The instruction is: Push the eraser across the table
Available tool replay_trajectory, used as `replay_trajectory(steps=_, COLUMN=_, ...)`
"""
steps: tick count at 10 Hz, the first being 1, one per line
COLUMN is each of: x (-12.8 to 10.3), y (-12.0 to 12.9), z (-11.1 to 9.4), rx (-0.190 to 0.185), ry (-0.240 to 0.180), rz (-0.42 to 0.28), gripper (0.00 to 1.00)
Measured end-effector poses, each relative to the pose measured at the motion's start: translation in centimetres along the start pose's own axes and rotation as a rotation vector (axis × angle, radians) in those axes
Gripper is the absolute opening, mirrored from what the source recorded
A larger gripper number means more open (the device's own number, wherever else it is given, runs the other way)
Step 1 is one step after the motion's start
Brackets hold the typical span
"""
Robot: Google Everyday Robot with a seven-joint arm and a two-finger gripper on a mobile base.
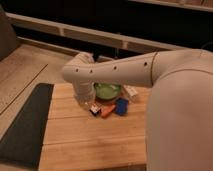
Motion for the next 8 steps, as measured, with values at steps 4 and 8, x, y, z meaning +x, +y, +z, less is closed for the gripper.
replay_trajectory(steps=4, x=-7.3, y=-7.6, z=-1.8, rx=-0.021, ry=-0.187, rz=-0.205, gripper=0.00)
replay_trajectory(steps=8, x=-10.3, y=-10.9, z=-2.8, rx=-0.037, ry=-0.276, rz=-0.279, gripper=0.00)
